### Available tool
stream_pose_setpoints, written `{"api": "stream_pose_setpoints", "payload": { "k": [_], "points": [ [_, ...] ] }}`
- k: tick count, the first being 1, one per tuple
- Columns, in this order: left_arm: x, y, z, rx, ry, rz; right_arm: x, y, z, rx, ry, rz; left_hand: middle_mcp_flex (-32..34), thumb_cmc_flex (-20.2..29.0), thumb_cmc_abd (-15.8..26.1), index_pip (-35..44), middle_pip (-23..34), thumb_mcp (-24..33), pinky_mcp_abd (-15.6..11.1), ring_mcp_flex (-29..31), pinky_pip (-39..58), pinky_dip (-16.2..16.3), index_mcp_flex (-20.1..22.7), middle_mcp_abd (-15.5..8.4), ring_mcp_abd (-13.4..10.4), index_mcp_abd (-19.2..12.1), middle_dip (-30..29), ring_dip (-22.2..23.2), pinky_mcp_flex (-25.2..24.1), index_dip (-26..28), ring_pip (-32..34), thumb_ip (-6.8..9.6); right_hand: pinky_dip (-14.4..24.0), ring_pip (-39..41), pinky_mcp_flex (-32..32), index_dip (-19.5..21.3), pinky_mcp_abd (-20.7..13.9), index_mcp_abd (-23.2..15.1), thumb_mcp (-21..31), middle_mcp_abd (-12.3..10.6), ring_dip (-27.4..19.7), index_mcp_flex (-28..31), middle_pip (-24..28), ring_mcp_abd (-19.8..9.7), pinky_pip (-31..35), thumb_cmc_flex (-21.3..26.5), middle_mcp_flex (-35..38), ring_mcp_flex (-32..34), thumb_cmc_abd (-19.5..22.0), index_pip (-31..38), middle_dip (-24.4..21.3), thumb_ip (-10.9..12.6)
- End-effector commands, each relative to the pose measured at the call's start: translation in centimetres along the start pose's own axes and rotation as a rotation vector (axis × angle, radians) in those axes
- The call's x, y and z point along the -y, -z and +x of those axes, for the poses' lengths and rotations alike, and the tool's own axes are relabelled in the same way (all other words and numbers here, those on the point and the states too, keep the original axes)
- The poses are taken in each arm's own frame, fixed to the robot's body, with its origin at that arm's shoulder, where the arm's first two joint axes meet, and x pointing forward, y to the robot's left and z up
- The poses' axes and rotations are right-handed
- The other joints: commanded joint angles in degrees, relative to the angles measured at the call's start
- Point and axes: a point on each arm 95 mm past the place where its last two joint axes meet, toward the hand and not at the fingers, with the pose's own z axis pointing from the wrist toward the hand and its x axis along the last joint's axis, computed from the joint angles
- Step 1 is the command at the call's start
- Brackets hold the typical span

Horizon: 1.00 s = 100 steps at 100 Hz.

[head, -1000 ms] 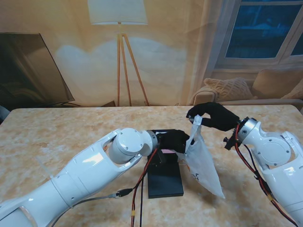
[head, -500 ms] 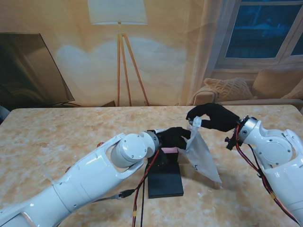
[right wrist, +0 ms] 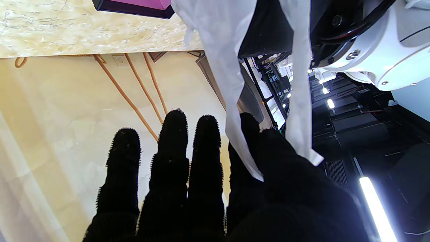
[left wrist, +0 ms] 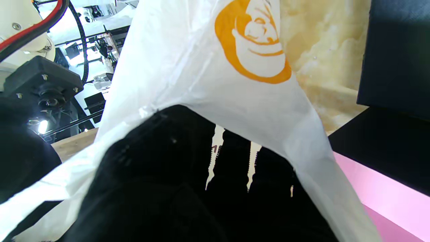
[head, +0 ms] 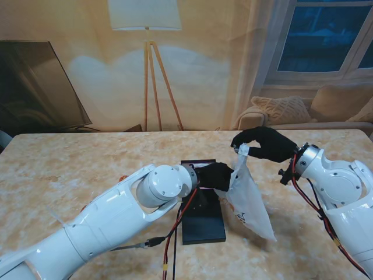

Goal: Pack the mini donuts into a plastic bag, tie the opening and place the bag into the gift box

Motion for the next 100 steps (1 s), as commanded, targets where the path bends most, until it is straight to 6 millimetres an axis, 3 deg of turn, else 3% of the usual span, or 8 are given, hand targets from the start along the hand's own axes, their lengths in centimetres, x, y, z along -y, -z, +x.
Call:
{"api": "stream_pose_setpoints", "payload": {
  "k": [1, 19, 27, 37, 50, 67, 88, 100],
  "points": [
    [-0.19, -0.05, 0.41, -0.013, -0.002, -0.027, 0.54, -0.08, 0.24, -0.005, -0.008, 0.016, 4.2, 1.6, 0.2, 2.1, -1.6, -0.3, -1.0, 3.3, 3.2, 2.3, 1.9, -0.9, 0.6, -2.0, 1.4, 1.6, 2.3, -1.6, 2.3, 0.10, -0.4, -0.5, 0.2, 1.5, -1.7, -17.8, 5.1, -2.0, -1.0, 0.7, -0.1, -1.5, -1.0, 8.2, 1.6, 0.8, 2.9, 1.6, 0.5, 2.7],
    [-0.19, -0.18, 0.46, -0.026, 0.008, -0.104, 0.46, -0.09, 0.22, -0.004, -0.007, 0.018, 5.4, -0.3, -1.7, -0.9, -2.3, 0.5, -2.2, 6.2, 1.5, -2.3, 2.9, -1.4, -1.0, -1.5, -3.1, -2.6, 6.7, -5.6, -0.8, -0.78, -0.4, -0.4, 0.2, 1.6, -1.7, -17.8, 5.2, -1.9, -1.0, 0.8, 0.0, -1.4, -1.1, 8.2, 1.6, 0.8, 2.8, 1.7, 0.6, 2.6],
    [-0.19, -0.24, 0.47, -0.026, 0.039, -0.134, 0.48, -0.07, 0.17, 0.000, -0.008, 0.020, 0.0, 0.0, 3.1, -5.4, -1.2, -4.8, -2.4, -0.4, -7.9, -9.6, 1.5, -2.3, -2.0, -0.9, -8.7, -8.5, 0.1, -6.1, -9.0, -0.24, -0.5, -0.4, 0.2, 1.5, -1.5, -17.9, 5.2, -1.9, -0.9, 0.7, 0.0, -1.3, -1.1, 8.1, 1.7, 0.7, 2.8, 1.6, 0.6, 2.6],
    [-0.26, -0.27, 0.51, -0.015, 0.071, -0.138, 0.44, -0.01, 0.16, 0.003, -0.004, 0.022, -5.7, 0.1, 8.6, -12.6, -3.6, -8.6, -3.8, -6.3, -12.6, -12.6, -0.9, -1.8, -3.1, 0.1, -12.3, -12.8, -4.5, -5.6, -13.7, 0.57, -0.5, -0.4, 0.1, 1.5, -1.2, -18.1, 5.1, -1.9, -0.9, 0.6, -0.1, -1.1, -1.1, 8.0, 1.5, 0.6, 2.8, 1.4, 0.6, 2.5],
    [-0.23, -0.29, 0.80, -0.010, 0.070, -0.107, 0.06, 0.11, 0.33, -0.003, 0.015, 0.025, -12.1, -2.9, 12.2, -20.5, -6.2, -5.4, -4.9, -11.1, -15.0, -13.4, -4.1, -1.6, -3.3, 0.9, -13.6, -15.4, -6.9, -4.6, -15.1, 0.90, -0.4, -0.5, -0.2, 1.3, -0.8, -18.8, 4.8, -2.1, -0.9, 0.7, -0.3, -1.1, -1.0, 7.8, 1.6, 0.5, 2.8, 1.1, 0.5, 2.4],
    [0.00, -0.36, 1.19, 0.000, 0.030, -0.019, -0.29, 0.10, 0.60, -0.022, 0.065, 0.035, -19.0, -8.5, 14.3, -25.5, -7.7, 0.2, -5.2, -16.8, -16.6, -13.8, -8.6, -0.9, -2.8, 2.9, -14.3, -16.4, -10.3, -7.5, -15.4, 4.20, -0.3, -0.7, -0.4, 0.9, -0.9, -19.8, 4.4, -2.5, -1.0, 0.7, -0.6, -1.5, -0.8, 7.6, 1.7, 0.5, 2.8, 0.6, 0.4, 2.1],
    [0.19, -0.28, 0.95, 0.003, -0.004, 0.011, 0.08, 0.22, 0.52, -0.024, 0.093, 0.047, -24.3, -11.1, 11.4, -27.1, -9.0, 1.8, -4.2, -21.2, -17.8, -14.0, -11.8, 0.6, -1.5, 3.0, -15.0, -16.9, -13.5, -8.5, -15.8, 4.25, -0.3, -0.8, -0.2, 0.6, -1.0, -19.5, 4.4, -2.4, -1.1, 0.8, -0.6, -1.4, -0.8, 7.9, 1.9, 0.6, 2.6, 0.7, 0.5, 2.0],
    [0.34, 0.03, 0.49, 0.011, -0.020, -0.015, 0.40, 0.29, 0.34, -0.004, 0.082, 0.036, -26.9, -15.5, 5.3, -28.5, -10.0, 7.5, -3.9, -23.0, -18.3, -14.1, -13.9, 1.7, -0.8, 3.9, -15.8, -16.6, -14.7, -8.8, -16.4, 3.78, -0.2, -0.3, 0.1, 0.5, -1.2, -17.3, 5.1, -1.5, -0.8, 0.7, -0.1, -1.0, -0.6, 8.6, 2.3, 1.1, 2.4, 1.0, 1.0, 2.2]
  ]
}}
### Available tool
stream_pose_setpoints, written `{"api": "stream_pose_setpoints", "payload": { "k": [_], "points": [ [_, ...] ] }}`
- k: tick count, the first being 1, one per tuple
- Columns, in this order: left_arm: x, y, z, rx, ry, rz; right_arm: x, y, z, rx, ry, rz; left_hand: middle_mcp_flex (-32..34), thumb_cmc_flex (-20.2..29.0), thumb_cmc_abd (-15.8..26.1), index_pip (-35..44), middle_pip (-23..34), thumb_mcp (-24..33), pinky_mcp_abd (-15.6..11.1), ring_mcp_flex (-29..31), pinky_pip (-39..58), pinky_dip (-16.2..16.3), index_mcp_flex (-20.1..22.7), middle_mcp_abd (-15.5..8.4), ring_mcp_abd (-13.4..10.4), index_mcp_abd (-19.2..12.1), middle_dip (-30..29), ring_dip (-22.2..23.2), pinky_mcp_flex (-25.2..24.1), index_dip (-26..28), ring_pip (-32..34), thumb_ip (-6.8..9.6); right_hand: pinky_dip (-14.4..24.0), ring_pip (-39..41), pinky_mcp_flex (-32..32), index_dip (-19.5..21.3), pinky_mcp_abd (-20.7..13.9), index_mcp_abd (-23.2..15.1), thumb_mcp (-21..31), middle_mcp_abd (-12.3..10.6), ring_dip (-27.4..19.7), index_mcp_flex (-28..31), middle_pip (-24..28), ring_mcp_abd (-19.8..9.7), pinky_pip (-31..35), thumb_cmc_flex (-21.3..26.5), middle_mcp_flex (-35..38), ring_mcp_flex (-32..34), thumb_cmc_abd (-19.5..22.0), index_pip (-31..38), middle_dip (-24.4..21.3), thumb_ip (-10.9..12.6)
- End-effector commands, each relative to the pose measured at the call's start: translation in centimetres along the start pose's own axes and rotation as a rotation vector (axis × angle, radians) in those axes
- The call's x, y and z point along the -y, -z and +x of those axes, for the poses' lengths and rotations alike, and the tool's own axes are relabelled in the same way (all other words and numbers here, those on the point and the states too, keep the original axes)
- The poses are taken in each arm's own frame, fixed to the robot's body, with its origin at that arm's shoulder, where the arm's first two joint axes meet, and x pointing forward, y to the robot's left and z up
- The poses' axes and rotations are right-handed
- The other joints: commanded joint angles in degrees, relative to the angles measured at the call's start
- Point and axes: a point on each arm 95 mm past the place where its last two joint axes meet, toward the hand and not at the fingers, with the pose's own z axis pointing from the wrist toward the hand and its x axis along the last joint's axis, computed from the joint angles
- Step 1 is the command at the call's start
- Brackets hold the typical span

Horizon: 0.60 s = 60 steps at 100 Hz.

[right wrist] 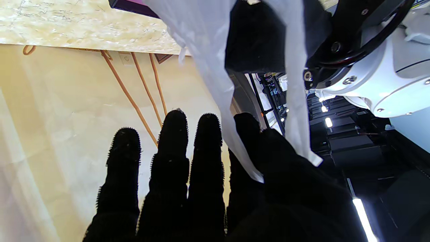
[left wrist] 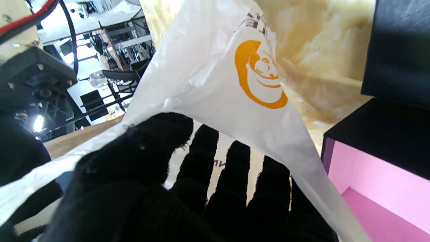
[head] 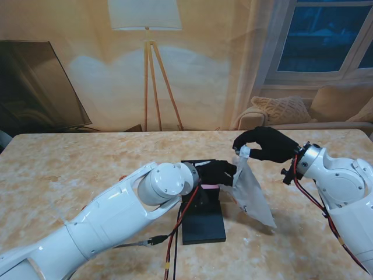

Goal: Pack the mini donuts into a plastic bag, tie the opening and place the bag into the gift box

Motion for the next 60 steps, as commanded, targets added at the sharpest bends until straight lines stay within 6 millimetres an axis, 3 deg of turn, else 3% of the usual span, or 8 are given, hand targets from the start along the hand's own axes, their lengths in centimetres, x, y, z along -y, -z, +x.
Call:
{"api": "stream_pose_setpoints", "payload": {
  "k": [1, 18, 29, 36, 43, 50, 60],
  "points": [
    [0.0, 0.3, 0.0, -0.002, -0.016, -0.035, 0.8, 0.0, 0.1, 0.015, -0.018, 0.008, -2.7, -2.8, -3.1, -1.7, -0.5, 3.3, -0.9, -2.0, -0.9, -1.1, -2.4, 0.4, 0.5, 0.4, -0.9, -0.9, -1.2, -0.9, -1.2, 0.39, -0.2, -0.3, -0.2, 0.5, -1.2, -17.2, 5.2, -0.8, -0.8, 0.7, 0.0, -1.0, -0.5, 8.5, 1.0, 1.1, 2.4, 1.0, 1.0, 2.2],
    [0.0, 0.6, -0.4, 0.007, -0.065, -0.035, 1.0, 0.1, -0.1, 0.053, -0.055, 0.006, -3.9, -4.4, -5.7, -1.9, 0.7, 6.6, -0.2, -1.6, 2.6, 1.0, -1.7, 2.6, 2.5, 1.3, 0.9, 3.2, -1.2, -0.1, 1.9, -0.29, -0.1, 0.2, -0.3, 0.4, -1.2, -15.6, 5.7, 0.1, -0.5, 0.9, 0.7, -0.4, -0.2, 8.9, 1.0, 0.9, 1.9, 1.2, 1.5, 2.5],
    [0.1, 1.0, -0.3, 0.009, -0.087, -0.011, 1.2, 0.1, -0.2, 0.075, -0.088, 0.005, -1.6, -2.9, -5.2, 2.5, 3.0, 6.1, 0.2, 0.0, 7.1, 5.7, 3.2, 3.8, 3.5, 1.4, 6.1, 9.2, 0.1, 4.3, 6.4, -0.21, 0.0, 0.3, -0.6, 0.4, -0.9, -14.6, 6.5, 0.7, -0.4, 1.4, 0.8, 0.2, -0.1, 9.0, 0.7, 0.5, 1.3, 1.3, 1.7, 2.7],
    [0.0, 1.4, -0.1, 0.008, -0.099, 0.021, 1.3, 0.1, -0.3, 0.083, -0.101, 0.002, -0.7, -1.9, -3.8, 4.8, 5.2, 4.8, -0.1, 1.0, 9.0, 8.5, 4.0, 3.8, 3.7, 1.7, 8.9, 12.8, 0.9, 6.9, 9.4, 0.07, 0.2, 0.4, -0.8, 0.5, -0.6, -14.2, 7.1, 1.0, -0.3, 1.7, 0.9, 0.5, 0.1, 8.8, 0.6, 0.3, 1.0, 1.2, 1.7, 2.7],
    [0.1, 1.7, 0.0, 0.021, -0.107, 0.043, 1.3, 0.1, -0.3, 0.088, -0.115, 0.002, 0.1, 0.2, -0.3, 7.7, 6.7, 1.3, -0.1, 1.7, 10.3, 11.2, 3.6, 3.9, 4.2, 1.7, 11.7, 16.3, 1.4, 10.2, 11.4, 0.87, 0.3, 0.5, -0.9, 0.5, -0.3, -14.0, 7.5, 1.1, -0.2, 1.9, 0.9, 0.6, 0.3, 8.7, 0.6, 0.2, 0.8, 1.2, 1.8, 2.7],
    [0.1, 1.9, 0.2, 0.026, -0.100, 0.063, 1.4, 0.1, -0.3, 0.089, -0.123, 0.002, 1.3, 5.6, 2.4, 10.2, 7.7, -6.1, 0.3, 2.6, 12.2, 14.0, 3.1, 3.8, 4.5, 1.7, 13.1, 18.4, 2.0, 14.8, 12.7, -0.97, 0.4, 0.6, -1.0, 0.6, -0.2, -13.8, 7.8, 1.1, -0.2, 2.0, 0.9, 0.6, 0.5, 8.5, 0.5, 0.1, 0.7, 1.2, 1.8, 2.7],
    [0.2, 2.2, 0.3, 0.028, -0.097, 0.067, 1.4, 0.1, -0.3, 0.089, -0.123, 0.002, 3.5, 9.2, 5.0, 10.1, 7.8, -11.2, 0.9, 4.1, 11.9, 14.5, 3.7, 3.6, 4.7, 1.9, 12.8, 17.9, 2.6, 14.0, 12.0, -0.49, 0.5, 0.6, -1.1, 0.7, 0.1, -13.8, 8.1, 1.3, -0.1, 2.0, 0.9, 0.8, 0.7, 8.3, 0.6, 0.0, 0.7, 1.0, 1.9, 2.7]
  ]
}}
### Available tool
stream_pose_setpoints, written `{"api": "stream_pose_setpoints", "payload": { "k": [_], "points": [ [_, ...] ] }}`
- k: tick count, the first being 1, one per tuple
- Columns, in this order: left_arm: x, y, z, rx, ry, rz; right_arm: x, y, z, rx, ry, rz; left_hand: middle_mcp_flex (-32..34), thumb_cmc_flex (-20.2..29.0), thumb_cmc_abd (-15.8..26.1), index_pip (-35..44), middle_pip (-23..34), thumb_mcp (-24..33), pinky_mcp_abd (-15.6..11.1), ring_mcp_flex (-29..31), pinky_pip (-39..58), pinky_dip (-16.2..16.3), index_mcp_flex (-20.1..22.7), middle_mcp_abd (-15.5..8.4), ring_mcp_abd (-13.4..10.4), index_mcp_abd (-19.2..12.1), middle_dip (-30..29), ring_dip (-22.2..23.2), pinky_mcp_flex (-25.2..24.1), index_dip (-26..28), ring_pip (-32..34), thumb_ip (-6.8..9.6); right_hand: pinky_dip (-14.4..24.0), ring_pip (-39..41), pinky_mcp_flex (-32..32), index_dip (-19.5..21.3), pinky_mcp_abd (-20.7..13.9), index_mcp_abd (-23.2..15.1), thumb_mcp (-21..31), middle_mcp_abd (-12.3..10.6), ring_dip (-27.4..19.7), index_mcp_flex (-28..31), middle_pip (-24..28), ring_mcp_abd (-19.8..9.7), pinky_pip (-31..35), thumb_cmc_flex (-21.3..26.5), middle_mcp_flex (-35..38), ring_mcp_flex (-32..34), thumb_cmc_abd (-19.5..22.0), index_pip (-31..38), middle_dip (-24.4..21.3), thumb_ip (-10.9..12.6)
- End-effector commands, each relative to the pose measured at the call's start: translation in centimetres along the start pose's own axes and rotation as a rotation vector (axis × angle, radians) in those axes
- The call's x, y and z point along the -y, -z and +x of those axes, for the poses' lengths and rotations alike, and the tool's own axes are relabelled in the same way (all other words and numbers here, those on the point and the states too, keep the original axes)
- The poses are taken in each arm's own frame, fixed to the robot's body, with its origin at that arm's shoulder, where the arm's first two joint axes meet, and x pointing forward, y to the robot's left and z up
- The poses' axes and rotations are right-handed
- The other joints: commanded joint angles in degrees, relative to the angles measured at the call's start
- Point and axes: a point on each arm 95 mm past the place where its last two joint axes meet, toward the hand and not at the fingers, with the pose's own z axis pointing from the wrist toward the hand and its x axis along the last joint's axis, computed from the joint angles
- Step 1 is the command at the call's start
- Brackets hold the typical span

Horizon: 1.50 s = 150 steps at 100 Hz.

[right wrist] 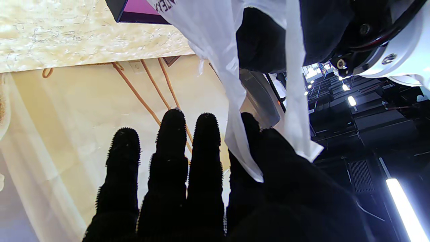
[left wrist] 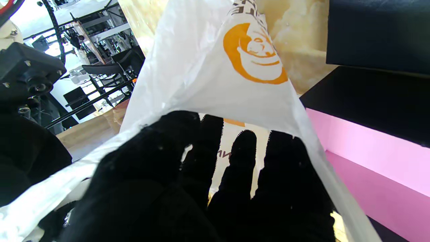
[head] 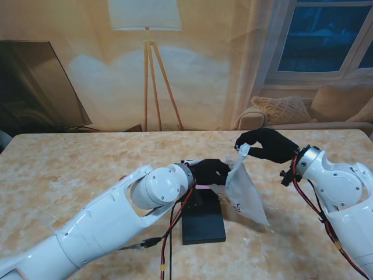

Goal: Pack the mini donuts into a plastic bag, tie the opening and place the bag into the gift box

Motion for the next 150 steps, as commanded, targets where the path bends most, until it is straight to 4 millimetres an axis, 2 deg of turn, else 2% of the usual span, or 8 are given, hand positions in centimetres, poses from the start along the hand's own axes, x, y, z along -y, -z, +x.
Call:
{"api": "stream_pose_setpoints", "payload": {
  "k": [1, 6, 28, 55, 83, 98, 127, 150],
  "points": [
    [-0.1, 0.2, 0.4, -0.016, 0.007, -0.021, 0.7, -0.1, 0.2, -0.004, -0.006, 0.018, 1.5, 1.8, 2.3, 0.7, 0.2, -2.8, -0.4, 1.1, 0.5, 1.3, 1.2, -0.1, 1.6, 0.2, 0.2, 0.2, 0.0, -0.1, -0.2, -0.43, 0.5, 0.6, -1.0, 0.7, 0.0, -13.8, 8.1, 0.4, -0.1, 2.0, 0.4, 0.0, 0.7, 8.2, 0.5, -0.5, 0.7, 1.0, 0.7, 2.7],
    [-0.1, 0.4, 0.5, -0.018, 0.025, -0.023, 0.7, -0.1, 0.2, -0.005, -0.005, 0.018, 1.4, 2.8, 3.9, 0.0, -0.4, -5.5, 0.1, 0.8, -0.3, 0.9, 1.2, 0.0, 1.7, 0.8, -0.7, -0.9, -0.4, -0.9, -1.1, 0.53, 0.6, 0.6, -1.1, 0.7, 0.2, -13.9, 8.2, 0.6, -0.1, 2.0, 0.3, -0.1, 0.8, 8.1, 0.5, -0.5, 0.7, 0.9, 0.7, 2.7],
    [0.1, 1.0, 1.0, -0.023, 0.035, 0.001, 0.7, -0.2, 0.2, -0.007, -0.010, 0.008, 2.3, 4.1, 3.8, 0.0, -0.7, -6.5, -0.2, 1.6, 1.0, 1.4, 2.5, 0.0, 1.8, 0.9, -1.4, -1.8, 0.9, -0.2, -1.8, 0.55, 1.0, 0.6, -1.4, 0.9, 1.2, -13.6, 8.6, 1.2, 0.1, 2.1, 0.4, 0.7, 1.6, 8.0, 0.0, -1.2, 0.7, 0.8, 0.9, 2.8],
    [0.3, 1.6, 1.1, -0.047, 0.009, 0.103, 0.8, -0.1, 0.3, -0.006, -0.014, -0.004, -1.6, 2.5, 5.4, 3.8, 1.6, -8.3, -3.1, -0.5, 8.7, 8.5, -3.3, 0.9, 2.2, 1.1, 2.3, 5.2, 1.2, 6.6, 4.8, 0.74, 1.4, 0.8, -1.9, 1.1, 1.7, -13.6, 8.6, 2.2, 0.2, 1.9, 0.2, 1.4, 2.2, 7.9, -1.3, -2.0, 0.6, 0.6, 0.5, 2.8],
    [1.0, 3.1, 1.4, -0.088, 0.083, 0.179, 0.9, 0.1, 0.4, 0.004, -0.013, -0.008, -4.5, -0.8, 7.5, -2.1, -1.5, -4.1, -1.4, -3.3, 1.9, 5.3, -4.1, 1.3, 1.5, 2.6, -0.8, 0.2, -0.7, -2.2, -1.1, 3.39, 2.1, 0.9, -2.3, 1.4, 3.3, -14.0, 8.3, 3.8, 0.3, 1.9, -0.3, 2.3, 3.2, 7.7, -3.1, -2.9, 0.7, 0.4, -0.6, 2.8],
    [1.3, 3.8, 1.5, -0.110, 0.095, 0.196, 0.8, 0.0, 0.3, 0.005, -0.012, -0.009, -5.4, -1.3, 7.1, -2.4, -2.4, -3.0, -0.9, -4.2, -1.5, 2.1, -3.7, 1.3, 1.2, 2.6, -2.1, -2.5, -1.3, -2.4, -3.6, 3.06, 2.2, 1.1, -2.4, 1.7, 3.1, -14.0, 8.3, 4.0, 0.4, 1.9, -0.1, 2.5, 3.4, 7.8, -3.2, -3.0, 0.8, 0.4, -0.9, 2.8],
    [1.7, 5.6, 1.8, -0.183, 0.048, 0.219, 0.9, 0.0, 0.2, 0.002, -0.017, -0.007, -4.4, -0.7, 6.2, -1.3, -1.9, -3.4, -1.1, -3.2, -0.8, 1.5, -2.9, 1.1, 1.2, 2.1, -2.3, -2.6, -0.9, -1.0, -3.0, 2.20, 2.3, 1.4, -2.3, 2.0, 2.8, -14.1, 8.0, 3.9, 0.5, 1.7, 0.2, 2.5, 3.4, 7.8, -3.1, -2.9, 1.1, 0.1, -1.1, 2.9],
    [3.7, 7.7, 1.4, -0.220, -0.005, 0.261, 0.9, -0.3, 0.3, -0.006, -0.027, -0.014, -3.2, -0.7, 6.3, -1.5, -1.7, -3.9, -1.0, -2.3, -0.2, 1.5, -2.6, 1.1, 1.4, 1.8, -2.3, -2.3, -0.4, -0.7, -2.3, 2.02, 2.3, 1.6, -1.7, 2.3, 1.8, -13.9, 7.5, 2.4, 0.5, 1.4, 1.1, 1.2, 3.3, 8.2, -1.5, -1.8, 1.6, 0.4, -0.6, 3.0]
  ]
}}
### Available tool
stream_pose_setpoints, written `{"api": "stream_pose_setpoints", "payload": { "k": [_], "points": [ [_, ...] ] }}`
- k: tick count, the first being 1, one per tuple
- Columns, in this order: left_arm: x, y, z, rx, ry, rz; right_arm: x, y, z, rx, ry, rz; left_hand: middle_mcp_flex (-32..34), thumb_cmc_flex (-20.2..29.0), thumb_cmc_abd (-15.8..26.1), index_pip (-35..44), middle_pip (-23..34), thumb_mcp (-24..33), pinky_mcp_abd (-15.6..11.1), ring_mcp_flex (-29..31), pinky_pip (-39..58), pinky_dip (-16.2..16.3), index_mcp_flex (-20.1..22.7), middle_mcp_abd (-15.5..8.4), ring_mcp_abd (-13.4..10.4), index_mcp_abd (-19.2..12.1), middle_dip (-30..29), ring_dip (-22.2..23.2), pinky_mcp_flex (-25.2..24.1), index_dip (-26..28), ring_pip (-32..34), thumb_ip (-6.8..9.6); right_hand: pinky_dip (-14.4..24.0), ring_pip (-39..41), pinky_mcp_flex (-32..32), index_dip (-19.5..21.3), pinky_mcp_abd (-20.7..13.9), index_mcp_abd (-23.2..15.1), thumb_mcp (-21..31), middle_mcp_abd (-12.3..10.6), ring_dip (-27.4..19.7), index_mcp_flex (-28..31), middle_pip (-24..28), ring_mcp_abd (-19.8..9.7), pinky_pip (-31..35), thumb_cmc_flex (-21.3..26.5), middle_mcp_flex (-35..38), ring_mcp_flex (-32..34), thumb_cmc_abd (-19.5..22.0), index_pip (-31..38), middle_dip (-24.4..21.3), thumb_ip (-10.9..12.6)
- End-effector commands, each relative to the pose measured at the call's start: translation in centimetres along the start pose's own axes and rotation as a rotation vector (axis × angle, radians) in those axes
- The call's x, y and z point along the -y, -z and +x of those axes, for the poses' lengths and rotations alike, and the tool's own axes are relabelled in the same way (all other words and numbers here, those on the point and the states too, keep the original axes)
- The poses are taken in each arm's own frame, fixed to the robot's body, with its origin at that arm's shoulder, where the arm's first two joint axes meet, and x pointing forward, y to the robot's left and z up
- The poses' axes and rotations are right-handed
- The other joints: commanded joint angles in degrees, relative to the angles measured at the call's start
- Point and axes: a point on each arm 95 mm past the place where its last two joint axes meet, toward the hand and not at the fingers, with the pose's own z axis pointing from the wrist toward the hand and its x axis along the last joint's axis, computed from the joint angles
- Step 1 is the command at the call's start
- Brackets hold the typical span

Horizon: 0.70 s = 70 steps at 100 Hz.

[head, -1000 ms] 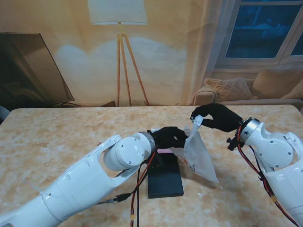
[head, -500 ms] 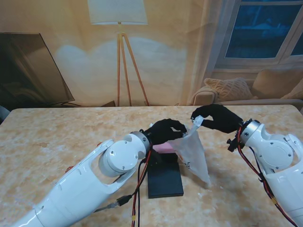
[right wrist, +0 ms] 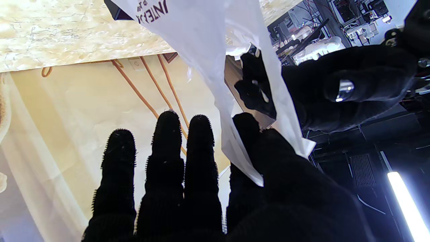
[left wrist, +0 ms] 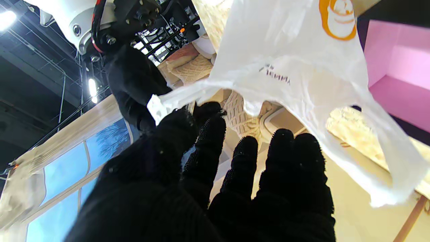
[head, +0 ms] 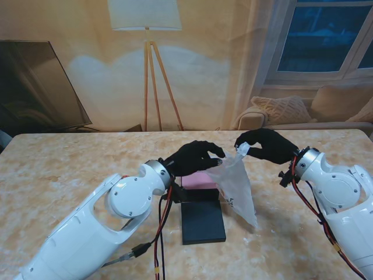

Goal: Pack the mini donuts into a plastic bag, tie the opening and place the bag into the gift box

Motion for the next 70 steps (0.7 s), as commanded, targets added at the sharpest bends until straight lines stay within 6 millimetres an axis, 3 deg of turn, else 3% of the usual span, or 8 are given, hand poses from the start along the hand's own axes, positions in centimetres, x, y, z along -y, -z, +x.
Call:
{"api": "stream_pose_setpoints", "payload": {
  "k": [1, 27, 47, 70],
  "points": [
    [1.1, 0.5, 0.1, -0.003, -0.019, 0.014, 0.5, -0.3, 0.3, -0.012, -0.015, 0.010, 0.0, -0.3, 0.8, -0.3, 0.6, -0.1, -1.7, -0.2, 0.8, -0.9, -0.3, -0.2, 0.8, -0.5, -0.5, -0.5, 0.3, 0.7, 0.6, -0.26, 0.9, 0.3, 0.1, 2.3, -1.3, -13.9, 7.5, -1.7, 0.5, 1.4, 0.9, -1.5, 1.0, 8.2, 0.0, 0.3, 1.6, 0.4, 0.1, 3.0],
    [4.7, 2.1, -2.6, 0.031, -0.139, 0.078, 0.2, -0.4, 0.9, -0.039, -0.028, 0.024, 1.1, -0.1, 1.0, -1.1, 0.8, -0.5, -1.5, 0.8, 1.7, -0.6, 0.0, -0.2, 1.0, -0.6, -0.2, 0.1, 0.9, 0.6, 1.5, -0.12, 0.6, 0.1, 1.1, 2.1, -1.9, -13.9, 7.2, -3.9, 0.2, 1.3, 1.4, -3.1, 0.5, 8.4, 2.3, 2.2, 1.6, 0.6, 1.0, 3.1],
    [6.7, 3.1, -7.7, 0.135, -0.290, 0.071, 0.1, -0.2, 1.0, -0.048, -0.039, 0.042, 2.9, -0.9, 0.7, -4.4, 0.5, 0.7, -0.9, 2.6, 3.0, 0.5, 1.4, -0.5, 1.1, -0.3, -0.1, 1.7, 1.4, -2.3, 2.8, 1.15, 0.5, 0.4, 1.4, 1.9, -1.7, -14.0, 7.4, -3.8, 0.5, 1.4, 1.5, -3.0, 0.4, 8.3, 2.8, 2.8, 1.4, 0.6, 1.6, 3.0],
    [7.5, 3.9, -12.7, 0.261, -0.353, 0.062, 0.4, -0.5, 1.0, -0.049, -0.058, 0.074, 3.8, -1.3, -0.8, -6.8, 0.4, 2.7, -0.5, 3.4, 3.0, 0.9, 1.8, -0.7, 1.2, 0.2, 0.1, 2.3, 1.7, -4.3, 2.7, 1.02, 0.4, 0.5, 1.3, 1.9, -1.7, -14.1, 7.6, -3.9, 0.8, 1.5, 1.5, -3.1, 0.3, 8.1, 3.1, 3.0, 1.3, 0.6, 2.1, 2.9]
  ]
}}
